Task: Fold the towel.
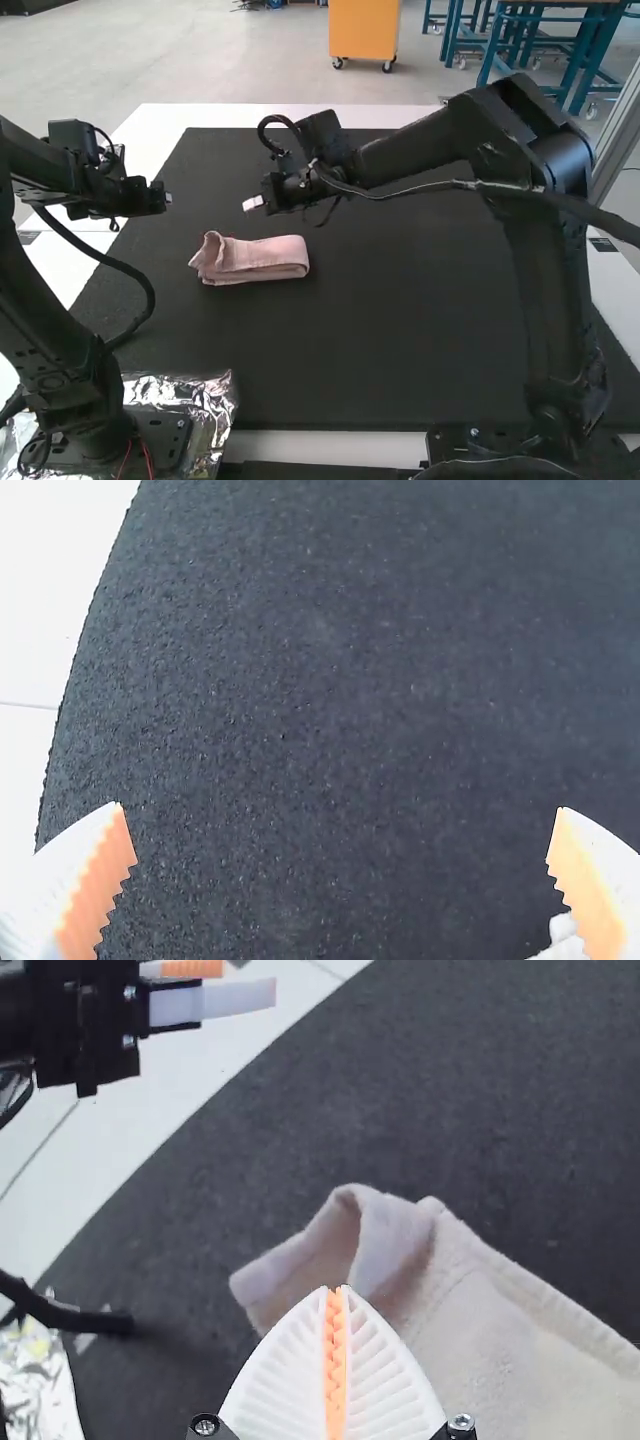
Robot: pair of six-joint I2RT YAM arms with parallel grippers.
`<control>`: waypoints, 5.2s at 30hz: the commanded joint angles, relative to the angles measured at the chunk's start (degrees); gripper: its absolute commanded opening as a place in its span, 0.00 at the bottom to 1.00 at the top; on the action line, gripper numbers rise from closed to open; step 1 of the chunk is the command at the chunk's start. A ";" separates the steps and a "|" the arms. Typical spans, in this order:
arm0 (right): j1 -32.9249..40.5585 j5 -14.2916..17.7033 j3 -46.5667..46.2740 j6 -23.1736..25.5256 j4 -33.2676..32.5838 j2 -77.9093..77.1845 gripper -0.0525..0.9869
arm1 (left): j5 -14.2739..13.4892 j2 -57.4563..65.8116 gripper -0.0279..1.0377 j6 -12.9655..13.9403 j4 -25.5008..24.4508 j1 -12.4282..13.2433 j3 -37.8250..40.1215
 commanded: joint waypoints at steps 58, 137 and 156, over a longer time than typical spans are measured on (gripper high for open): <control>4.64 -8.97 12.30 5.53 16.37 25.14 0.03 | 1.72 -1.45 0.94 -1.56 3.24 0.00 -1.33; -39.75 20.39 -32.53 -1.76 -30.65 -118.04 0.93 | 8.92 -86.17 0.94 -18.08 -13.98 -15.91 -2.12; -39.83 36.47 -74.54 -17.49 11.45 -118.04 0.93 | 2.33 -85.91 0.94 -7.01 13.17 -15.38 -35.87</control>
